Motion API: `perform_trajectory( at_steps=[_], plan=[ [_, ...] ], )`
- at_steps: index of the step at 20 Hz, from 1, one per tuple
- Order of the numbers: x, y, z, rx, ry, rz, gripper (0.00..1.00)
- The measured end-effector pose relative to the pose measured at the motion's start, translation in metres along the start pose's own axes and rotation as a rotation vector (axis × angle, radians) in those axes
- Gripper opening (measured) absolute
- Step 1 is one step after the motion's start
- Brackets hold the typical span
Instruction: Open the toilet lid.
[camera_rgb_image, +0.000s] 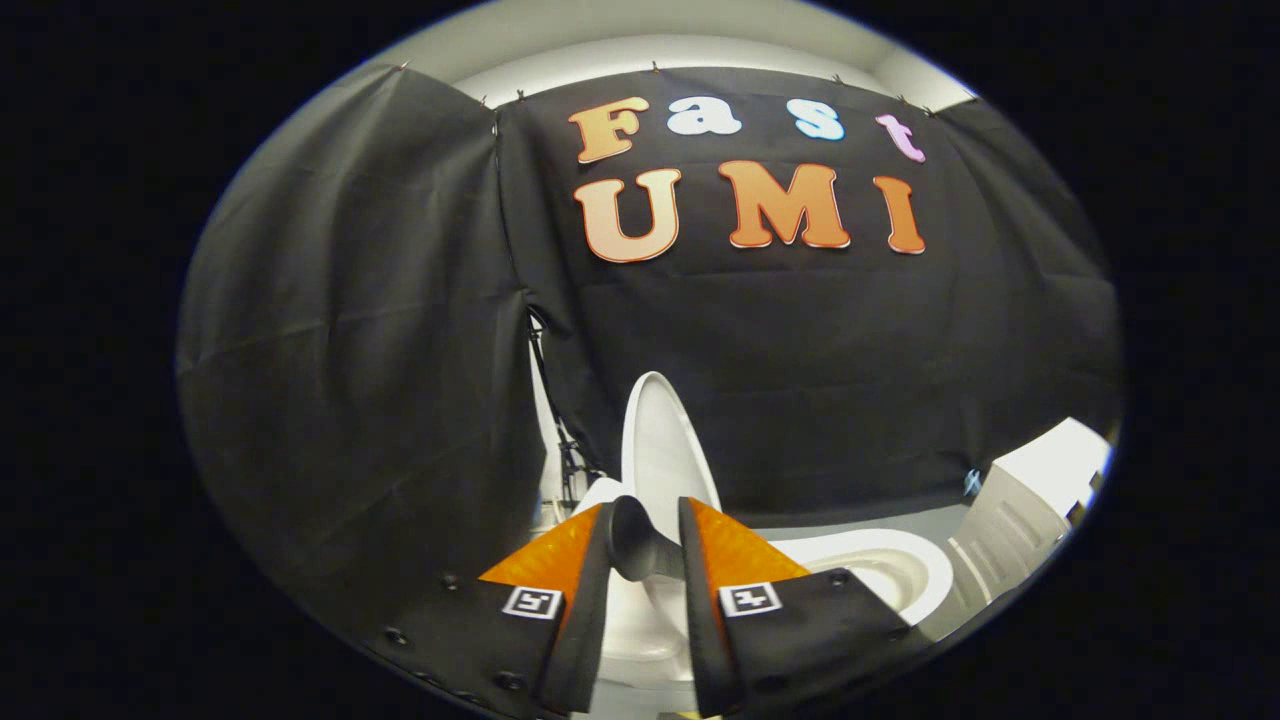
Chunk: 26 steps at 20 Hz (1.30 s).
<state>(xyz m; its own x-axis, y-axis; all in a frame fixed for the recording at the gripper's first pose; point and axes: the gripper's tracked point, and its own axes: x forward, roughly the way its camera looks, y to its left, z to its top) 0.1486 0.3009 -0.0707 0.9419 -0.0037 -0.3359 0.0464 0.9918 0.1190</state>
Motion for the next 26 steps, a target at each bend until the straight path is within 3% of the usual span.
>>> perform_trajectory(
  at_steps=[4,11,16,26],
  plan=[
    [-0.024,-0.002,0.011,-0.052,-0.005,0.025,0.77],
    [-0.064,-0.057,0.063,-0.021,-0.096,-0.04,0.98],
    [-0.091,-0.091,0.108,0.041,-0.19,-0.033,1.0],
    [-0.123,-0.163,0.134,0.024,-0.222,-0.104,1.0]
  ],
)
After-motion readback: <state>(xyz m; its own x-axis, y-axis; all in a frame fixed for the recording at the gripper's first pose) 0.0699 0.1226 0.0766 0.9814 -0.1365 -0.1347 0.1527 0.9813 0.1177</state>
